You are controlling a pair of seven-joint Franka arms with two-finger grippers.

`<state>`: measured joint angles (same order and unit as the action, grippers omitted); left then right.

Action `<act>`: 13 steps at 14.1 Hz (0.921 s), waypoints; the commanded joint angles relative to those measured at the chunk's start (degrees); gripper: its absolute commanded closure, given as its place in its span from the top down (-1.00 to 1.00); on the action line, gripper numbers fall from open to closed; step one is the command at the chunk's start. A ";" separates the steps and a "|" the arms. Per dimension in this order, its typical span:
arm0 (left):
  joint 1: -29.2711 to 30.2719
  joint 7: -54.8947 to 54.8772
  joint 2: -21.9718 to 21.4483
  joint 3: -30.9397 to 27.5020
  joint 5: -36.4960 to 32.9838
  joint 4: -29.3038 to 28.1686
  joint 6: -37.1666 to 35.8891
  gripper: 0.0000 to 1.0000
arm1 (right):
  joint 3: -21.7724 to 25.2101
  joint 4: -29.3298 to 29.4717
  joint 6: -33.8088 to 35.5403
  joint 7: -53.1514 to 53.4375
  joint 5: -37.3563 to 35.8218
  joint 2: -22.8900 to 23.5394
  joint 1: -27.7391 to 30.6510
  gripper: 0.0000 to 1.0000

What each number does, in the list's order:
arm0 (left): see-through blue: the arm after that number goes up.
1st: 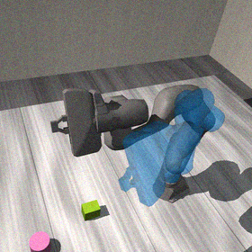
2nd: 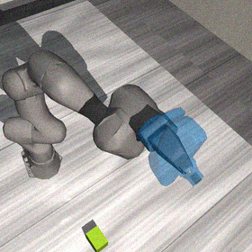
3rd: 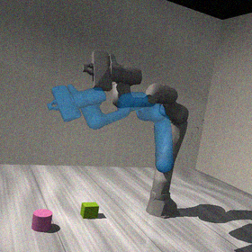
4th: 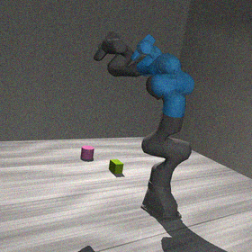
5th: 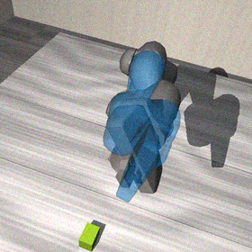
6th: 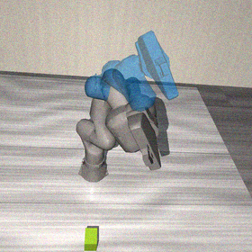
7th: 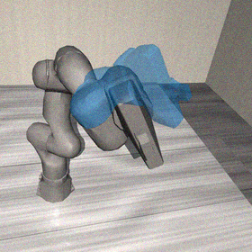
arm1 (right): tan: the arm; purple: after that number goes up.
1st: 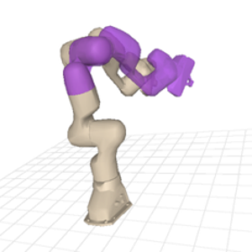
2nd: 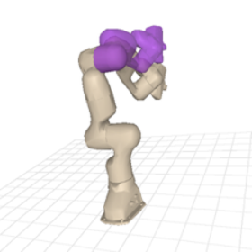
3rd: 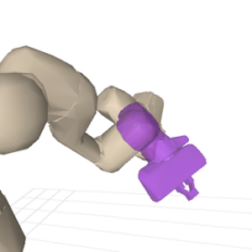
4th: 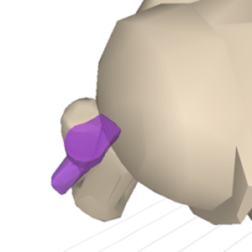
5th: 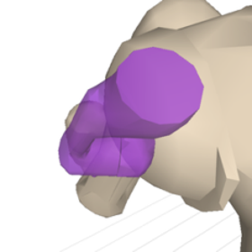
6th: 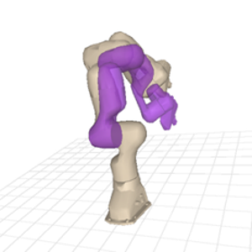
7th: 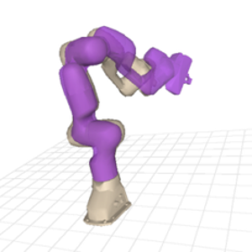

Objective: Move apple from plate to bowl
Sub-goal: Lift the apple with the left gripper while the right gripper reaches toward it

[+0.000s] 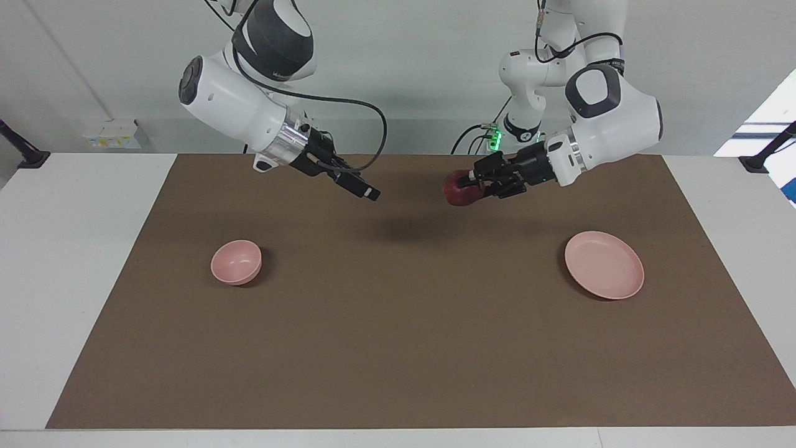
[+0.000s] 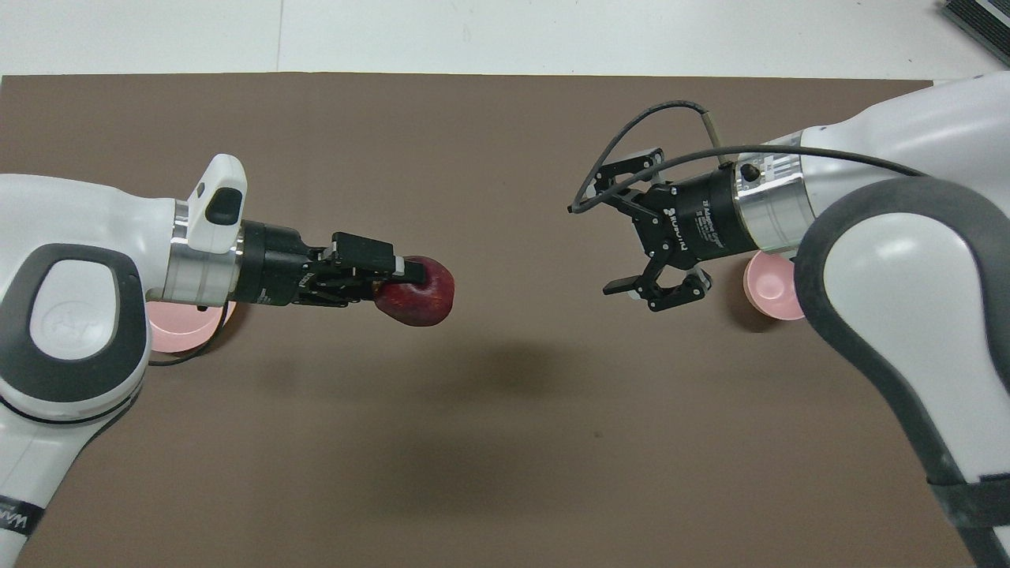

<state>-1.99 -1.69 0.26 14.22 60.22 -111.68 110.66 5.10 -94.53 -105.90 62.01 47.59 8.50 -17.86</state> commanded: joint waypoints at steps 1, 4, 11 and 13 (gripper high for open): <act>-0.64 2.21 -2.01 2.03 3.14 -2.14 5.42 -1.00 | 0.09 0.05 -3.42 8.18 4.00 0.90 -1.99 1.00; -1.43 4.67 -1.75 6.42 4.89 -2.14 14.72 -1.00 | 0.09 -0.39 -4.66 13.91 7.42 2.13 -3.67 1.00; -1.61 5.20 -0.87 10.30 6.05 -1.53 23.72 -1.00 | 0.09 -4.52 -3.08 16.03 12.97 1.17 -3.06 1.00; -1.61 5.38 -0.78 11.35 6.13 -1.27 24.42 -1.00 | 0.09 -5.22 -3.69 15.86 14.02 1.51 -3.58 1.00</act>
<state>-3.19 3.24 0.11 25.02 65.04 -112.58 133.26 5.36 -97.77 -109.26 77.26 59.48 11.09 -21.41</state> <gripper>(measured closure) 0.286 0.000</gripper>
